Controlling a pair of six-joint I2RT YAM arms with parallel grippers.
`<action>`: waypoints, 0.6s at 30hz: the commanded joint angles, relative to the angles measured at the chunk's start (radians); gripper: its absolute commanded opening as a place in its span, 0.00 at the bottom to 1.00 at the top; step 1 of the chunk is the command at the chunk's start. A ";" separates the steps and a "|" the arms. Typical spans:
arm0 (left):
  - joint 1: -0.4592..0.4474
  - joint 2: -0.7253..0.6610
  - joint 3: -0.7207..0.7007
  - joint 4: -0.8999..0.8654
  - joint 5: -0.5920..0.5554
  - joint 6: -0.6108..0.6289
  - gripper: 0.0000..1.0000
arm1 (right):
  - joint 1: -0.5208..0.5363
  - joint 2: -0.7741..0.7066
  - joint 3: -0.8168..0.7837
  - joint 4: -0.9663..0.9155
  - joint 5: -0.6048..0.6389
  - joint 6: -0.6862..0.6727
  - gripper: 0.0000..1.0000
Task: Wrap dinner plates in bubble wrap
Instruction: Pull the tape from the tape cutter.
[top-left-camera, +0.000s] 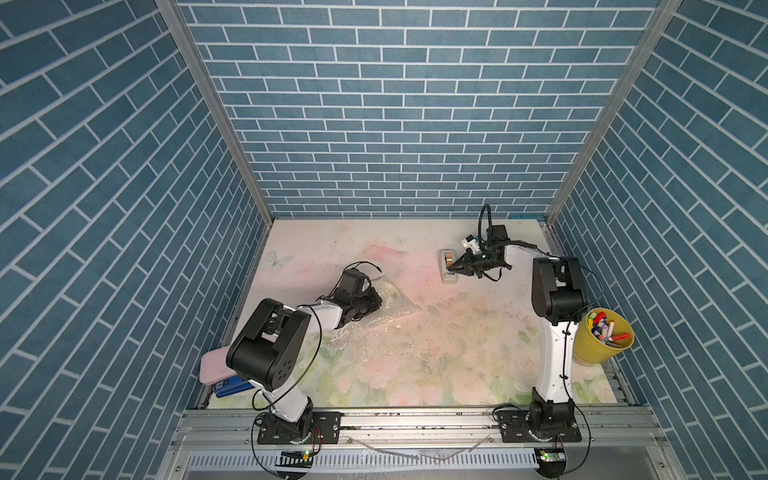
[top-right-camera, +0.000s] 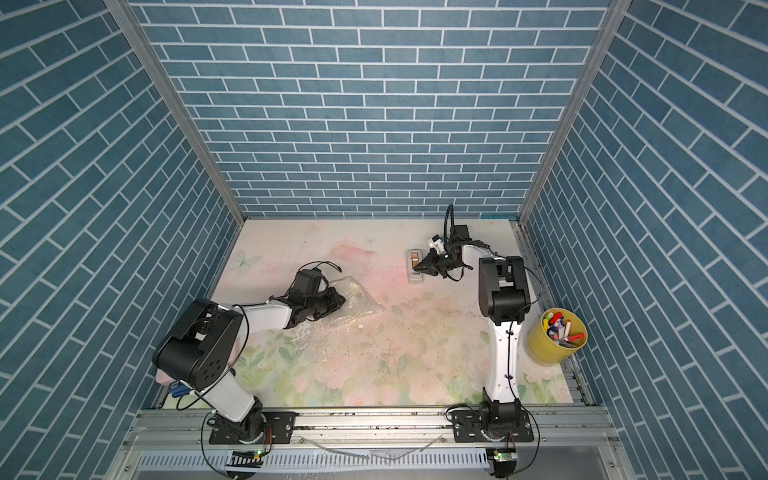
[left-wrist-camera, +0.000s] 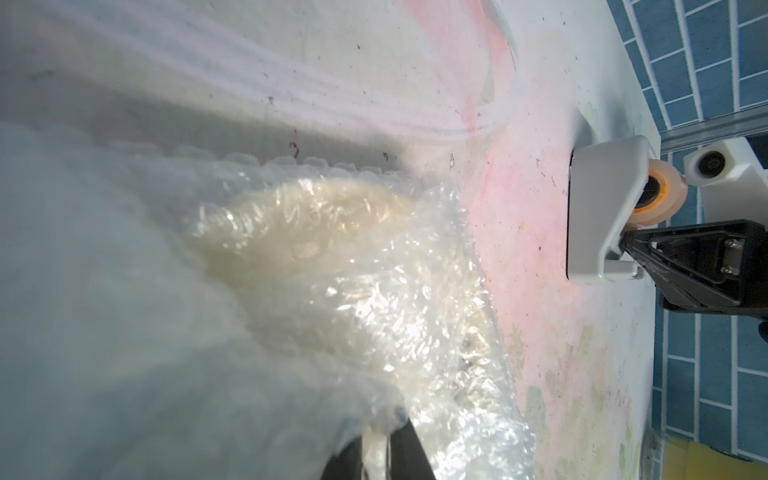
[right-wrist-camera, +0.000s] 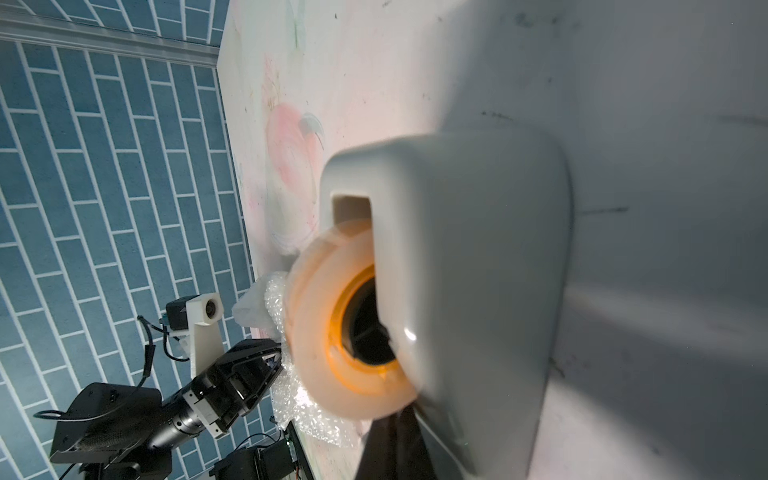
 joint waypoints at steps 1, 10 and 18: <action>-0.008 0.055 -0.040 -0.106 -0.016 -0.002 0.16 | -0.002 -0.011 0.001 0.002 -0.008 -0.017 0.00; -0.007 0.057 -0.045 -0.099 -0.016 -0.005 0.15 | -0.001 -0.090 -0.059 0.119 -0.057 0.098 0.00; -0.008 0.061 -0.045 -0.098 -0.016 -0.007 0.15 | -0.001 -0.120 -0.123 0.232 -0.076 0.189 0.00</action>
